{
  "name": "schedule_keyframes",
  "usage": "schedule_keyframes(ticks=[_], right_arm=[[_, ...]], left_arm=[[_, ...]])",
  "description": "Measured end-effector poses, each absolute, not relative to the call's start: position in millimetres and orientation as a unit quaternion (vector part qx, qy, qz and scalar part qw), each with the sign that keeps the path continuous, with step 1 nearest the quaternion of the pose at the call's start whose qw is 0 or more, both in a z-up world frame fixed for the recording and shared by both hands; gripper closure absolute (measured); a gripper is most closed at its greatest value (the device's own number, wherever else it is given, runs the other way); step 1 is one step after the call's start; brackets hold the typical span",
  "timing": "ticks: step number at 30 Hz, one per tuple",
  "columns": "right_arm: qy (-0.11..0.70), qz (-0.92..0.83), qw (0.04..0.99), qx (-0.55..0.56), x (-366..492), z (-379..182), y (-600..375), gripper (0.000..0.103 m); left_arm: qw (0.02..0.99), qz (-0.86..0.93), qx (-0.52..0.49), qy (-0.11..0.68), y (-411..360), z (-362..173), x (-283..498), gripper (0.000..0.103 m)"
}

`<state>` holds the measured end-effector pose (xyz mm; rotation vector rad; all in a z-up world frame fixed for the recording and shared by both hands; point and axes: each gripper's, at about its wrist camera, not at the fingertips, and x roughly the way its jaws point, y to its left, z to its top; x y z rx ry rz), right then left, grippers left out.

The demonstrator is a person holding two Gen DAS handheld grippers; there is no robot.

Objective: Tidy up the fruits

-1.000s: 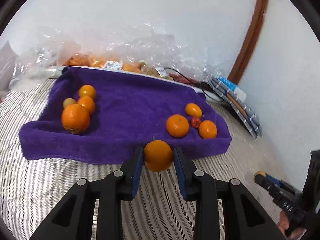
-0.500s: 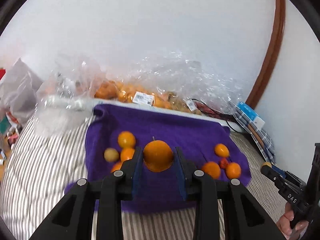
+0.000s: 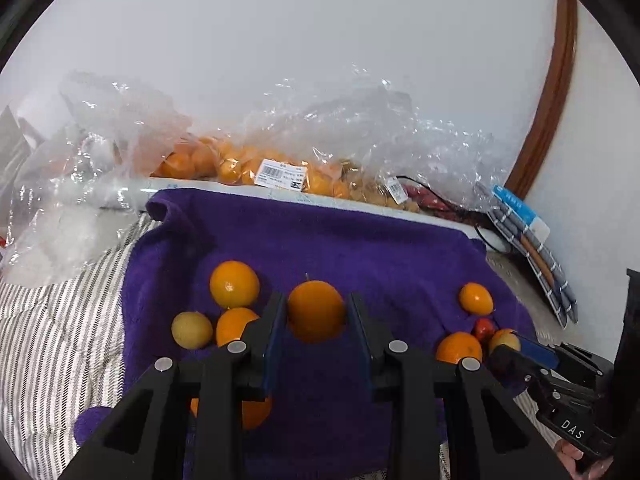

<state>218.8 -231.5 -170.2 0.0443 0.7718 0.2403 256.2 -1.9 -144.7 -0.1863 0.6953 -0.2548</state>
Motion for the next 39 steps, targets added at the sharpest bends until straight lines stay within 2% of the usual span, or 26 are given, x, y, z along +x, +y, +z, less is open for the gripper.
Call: schedule_keyframes(ticks=[21,28,32,39], right_arm=[[0.379,0.116,0.918,-0.001,218,-180,-226,0.074],[0.361,0.115,0.925,-0.005,212,-174,-226,0.053],[0.334,0.09,0.938,-0.008,201,-161,-228,0.043],[0.346,0.039,0.937,0.009,171,-121,-237,0.042]], left_arm=[[0.93,-0.109,-0.073,0.344,-8,-152,257,0.073],[0.931,-0.113,-0.07,0.34,-8,-152,254,0.073],[0.937,-0.104,-0.059,0.328,-5,-146,246,0.06],[0.939,-0.039,0.0,0.341,-7,-116,221,0.055]])
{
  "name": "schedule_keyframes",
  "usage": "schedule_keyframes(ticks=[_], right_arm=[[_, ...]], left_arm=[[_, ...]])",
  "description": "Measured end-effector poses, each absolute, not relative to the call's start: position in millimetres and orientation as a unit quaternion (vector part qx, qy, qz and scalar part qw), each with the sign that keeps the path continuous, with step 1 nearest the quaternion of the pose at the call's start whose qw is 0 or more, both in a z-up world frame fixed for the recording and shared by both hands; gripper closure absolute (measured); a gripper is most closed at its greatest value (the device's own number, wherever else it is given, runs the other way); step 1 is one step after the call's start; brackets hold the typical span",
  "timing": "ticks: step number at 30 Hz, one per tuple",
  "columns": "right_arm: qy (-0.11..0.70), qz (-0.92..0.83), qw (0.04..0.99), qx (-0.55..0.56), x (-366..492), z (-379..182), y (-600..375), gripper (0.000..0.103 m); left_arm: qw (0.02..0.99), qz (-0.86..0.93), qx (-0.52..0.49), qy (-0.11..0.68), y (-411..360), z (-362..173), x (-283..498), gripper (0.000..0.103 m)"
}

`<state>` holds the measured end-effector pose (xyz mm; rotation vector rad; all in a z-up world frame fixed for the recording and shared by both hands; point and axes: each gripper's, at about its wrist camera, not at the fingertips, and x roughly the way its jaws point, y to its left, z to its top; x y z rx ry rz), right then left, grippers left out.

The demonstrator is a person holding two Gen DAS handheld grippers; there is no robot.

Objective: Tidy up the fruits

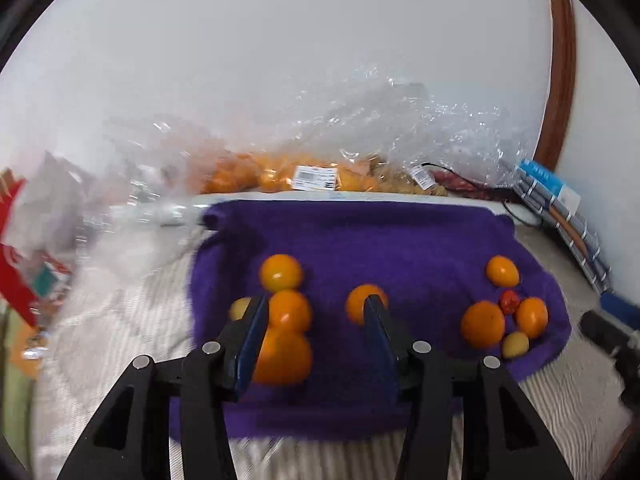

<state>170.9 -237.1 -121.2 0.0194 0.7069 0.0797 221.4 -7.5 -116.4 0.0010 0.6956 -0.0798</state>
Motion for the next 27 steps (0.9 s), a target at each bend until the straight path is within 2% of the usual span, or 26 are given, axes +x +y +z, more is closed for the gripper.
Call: schedule_keyframes(ticks=[2,6,7,10,11,14,17,27], right_arm=[[0.342,0.028,0.939,0.017,155,-106,-241,0.042],[0.342,0.005,0.939,0.021,123,-82,-247,0.042],[0.341,-0.001,0.94,0.021,113,-77,-248,0.042],[0.338,-0.012,0.941,0.027,86,-64,-251,0.042],[0.335,-0.013,0.942,0.031,75,-60,-253,0.034],[0.324,-0.024,0.945,0.043,47,-51,-258,0.014],[0.317,-0.016,0.947,0.042,26,-45,-260,0.006],[0.307,-0.034,0.951,0.033,-17,-29,-265,0.003]], left_arm=[[0.943,-0.023,0.003,0.333,-3,-102,198,0.039],[0.945,-0.007,-0.012,0.326,9,-77,155,0.028],[0.946,-0.003,-0.011,0.323,10,-72,147,0.021],[0.953,0.002,-0.005,0.304,11,-52,112,0.011],[0.954,0.001,-0.002,0.3,10,-47,102,0.008],[0.956,0.008,-0.005,0.294,9,-39,81,0.006],[0.955,0.005,-0.021,0.295,10,-34,63,0.006],[0.96,0.014,-0.011,0.279,-2,-14,22,0.006]])
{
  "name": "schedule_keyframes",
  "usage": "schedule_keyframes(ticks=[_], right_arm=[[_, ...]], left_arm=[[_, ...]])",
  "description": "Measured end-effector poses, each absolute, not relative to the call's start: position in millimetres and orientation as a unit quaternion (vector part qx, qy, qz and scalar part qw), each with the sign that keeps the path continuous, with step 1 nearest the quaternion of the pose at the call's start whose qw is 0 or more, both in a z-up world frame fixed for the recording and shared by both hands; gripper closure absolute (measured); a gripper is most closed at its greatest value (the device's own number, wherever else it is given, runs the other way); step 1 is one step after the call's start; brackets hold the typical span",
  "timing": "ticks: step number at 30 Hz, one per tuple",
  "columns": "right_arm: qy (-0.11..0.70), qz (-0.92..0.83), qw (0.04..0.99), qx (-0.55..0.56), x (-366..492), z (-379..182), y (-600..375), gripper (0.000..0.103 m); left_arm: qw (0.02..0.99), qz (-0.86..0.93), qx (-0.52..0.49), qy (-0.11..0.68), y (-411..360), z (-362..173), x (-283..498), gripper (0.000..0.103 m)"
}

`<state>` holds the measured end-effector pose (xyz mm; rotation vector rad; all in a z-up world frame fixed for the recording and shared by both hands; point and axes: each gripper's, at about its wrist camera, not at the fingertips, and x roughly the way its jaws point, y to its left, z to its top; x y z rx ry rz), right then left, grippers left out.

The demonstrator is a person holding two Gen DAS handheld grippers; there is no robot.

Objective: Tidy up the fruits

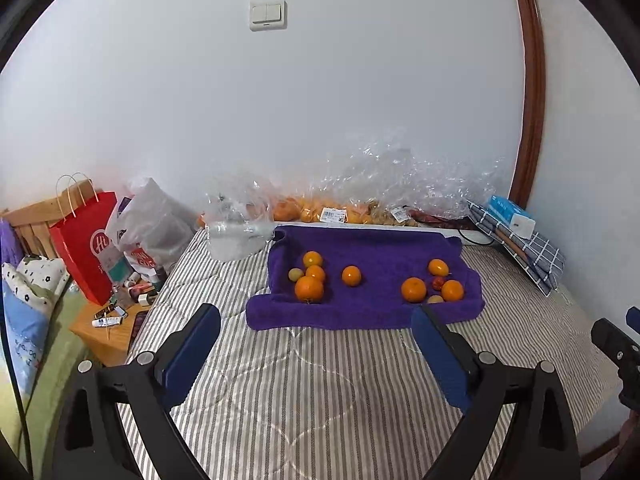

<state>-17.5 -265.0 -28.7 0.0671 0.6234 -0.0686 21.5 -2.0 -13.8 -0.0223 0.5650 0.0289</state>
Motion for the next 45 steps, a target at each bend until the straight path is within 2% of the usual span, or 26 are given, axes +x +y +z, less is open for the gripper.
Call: schedule_keyframes(ticks=[45], right_arm=[[0.299,-0.06,0.952,0.037,-28,-29,-266,0.003]], left_arm=[[0.956,0.029,-0.016,0.29,12,-18,18,0.006]])
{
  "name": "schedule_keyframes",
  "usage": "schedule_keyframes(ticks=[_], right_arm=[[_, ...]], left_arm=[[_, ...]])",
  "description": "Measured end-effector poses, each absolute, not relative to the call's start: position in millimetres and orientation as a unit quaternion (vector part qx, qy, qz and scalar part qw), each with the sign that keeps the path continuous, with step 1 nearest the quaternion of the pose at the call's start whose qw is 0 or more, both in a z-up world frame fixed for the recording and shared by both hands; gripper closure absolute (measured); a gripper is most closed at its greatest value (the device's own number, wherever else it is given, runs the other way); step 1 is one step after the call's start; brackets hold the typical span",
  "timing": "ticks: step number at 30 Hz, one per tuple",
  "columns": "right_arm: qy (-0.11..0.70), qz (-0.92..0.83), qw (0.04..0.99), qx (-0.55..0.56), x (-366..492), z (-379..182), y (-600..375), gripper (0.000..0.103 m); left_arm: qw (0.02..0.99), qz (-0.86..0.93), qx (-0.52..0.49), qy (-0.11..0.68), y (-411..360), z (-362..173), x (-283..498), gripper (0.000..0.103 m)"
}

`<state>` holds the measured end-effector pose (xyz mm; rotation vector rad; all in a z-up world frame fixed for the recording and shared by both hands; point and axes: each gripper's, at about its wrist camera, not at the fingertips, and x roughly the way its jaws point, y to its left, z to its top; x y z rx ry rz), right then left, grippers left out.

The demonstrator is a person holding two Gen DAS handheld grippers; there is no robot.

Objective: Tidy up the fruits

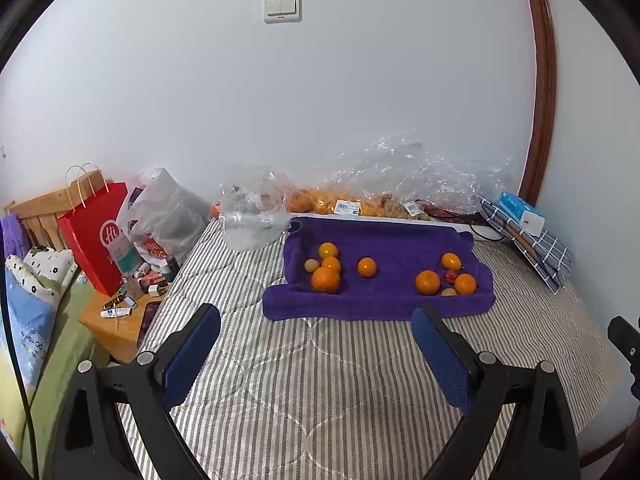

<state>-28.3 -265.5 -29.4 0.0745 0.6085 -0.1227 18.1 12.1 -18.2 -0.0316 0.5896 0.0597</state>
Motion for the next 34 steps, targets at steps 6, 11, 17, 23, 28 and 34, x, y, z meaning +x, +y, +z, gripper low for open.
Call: schedule_keyframes(ticks=[6,11,17,23,28,34], right_arm=[[0.298,-0.06,0.952,0.036,-28.2,-29.2,-264.4,0.003],[0.297,-0.059,0.952,0.036,-28.6,-28.6,-264.0,0.003],[0.296,-0.059,0.953,0.037,-29.0,-28.3,-264.1,0.003],[0.296,-0.059,0.953,0.037,-28.8,-27.8,-264.6,0.003],[0.296,-0.058,0.953,0.037,-28.6,-27.6,-264.8,0.003],[0.296,-0.058,0.953,0.037,-28.7,-26.8,-264.1,0.003]], left_arm=[[0.956,0.029,-0.017,0.29,11.9,-16.8,18.1,0.006],[0.956,0.03,-0.017,0.29,11.5,-16.3,17.7,0.006],[0.956,0.03,-0.017,0.29,11.3,-16.5,17.8,0.006],[0.956,0.031,-0.018,0.29,11.4,-16.4,17.7,0.006],[0.956,0.03,-0.018,0.29,11.4,-16.6,17.2,0.006],[0.957,0.029,-0.018,0.288,7.5,-14.1,16.0,0.006]])
